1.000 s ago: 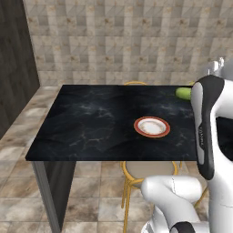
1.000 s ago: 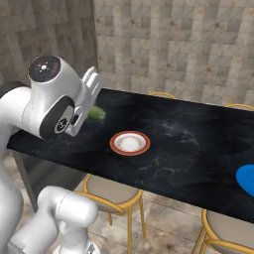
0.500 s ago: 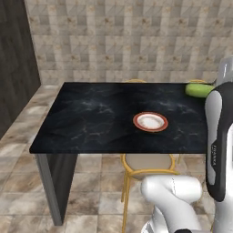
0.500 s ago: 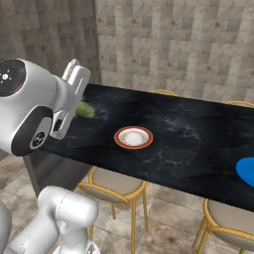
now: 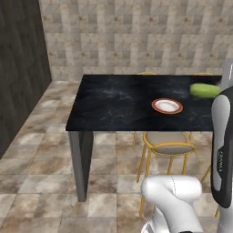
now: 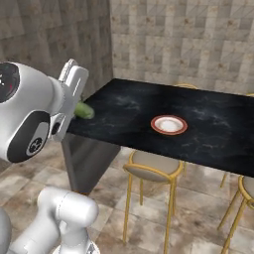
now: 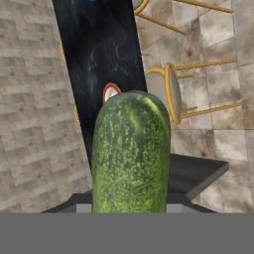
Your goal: Transport the steak and cucumber to the fridge. Place the steak on the rack containing meat and place the cucumber on the rack containing the vegetable, ensuring meats and vegetables are on different racks.
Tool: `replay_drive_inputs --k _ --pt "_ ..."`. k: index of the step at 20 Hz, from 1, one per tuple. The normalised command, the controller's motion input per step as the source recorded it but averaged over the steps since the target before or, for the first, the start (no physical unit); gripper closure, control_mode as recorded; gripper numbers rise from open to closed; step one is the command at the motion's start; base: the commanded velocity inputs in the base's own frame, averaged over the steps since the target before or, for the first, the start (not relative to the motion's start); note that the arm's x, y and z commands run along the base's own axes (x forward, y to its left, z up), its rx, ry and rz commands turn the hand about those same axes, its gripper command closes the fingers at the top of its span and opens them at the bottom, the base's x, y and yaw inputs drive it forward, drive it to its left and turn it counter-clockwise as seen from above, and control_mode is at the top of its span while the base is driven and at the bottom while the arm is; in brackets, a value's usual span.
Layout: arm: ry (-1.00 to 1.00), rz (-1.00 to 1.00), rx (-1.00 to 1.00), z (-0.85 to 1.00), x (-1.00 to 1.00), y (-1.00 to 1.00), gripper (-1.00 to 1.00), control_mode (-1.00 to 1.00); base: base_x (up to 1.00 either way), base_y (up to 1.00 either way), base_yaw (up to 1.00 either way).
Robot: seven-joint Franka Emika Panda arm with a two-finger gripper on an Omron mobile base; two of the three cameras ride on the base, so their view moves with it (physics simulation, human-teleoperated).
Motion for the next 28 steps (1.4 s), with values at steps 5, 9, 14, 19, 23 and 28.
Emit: replay_drive_inputs --k 5,9,14,19,23,28 --pt "0.00 0.00 0.00 0.00 0.00 0.00 1.00 1.00 -0.02 1.00 0.00" --pt "0.00 0.00 0.00 0.00 0.00 0.00 1.00 1.00 0.00 1.00 -0.01" --pt "0.00 0.00 0.00 0.00 0.00 0.00 1.00 1.00 0.00 1.00 -0.04" --pt "0.00 0.00 0.00 0.00 0.00 0.00 1.00 1.00 -0.08 1.00 -0.01" --pt "0.00 0.00 0.00 0.00 0.00 0.00 1.00 1.00 -0.30 1.00 -0.01" --pt "0.00 0.00 0.00 0.00 0.00 0.00 1.00 1.00 -0.04 1.00 -0.05"
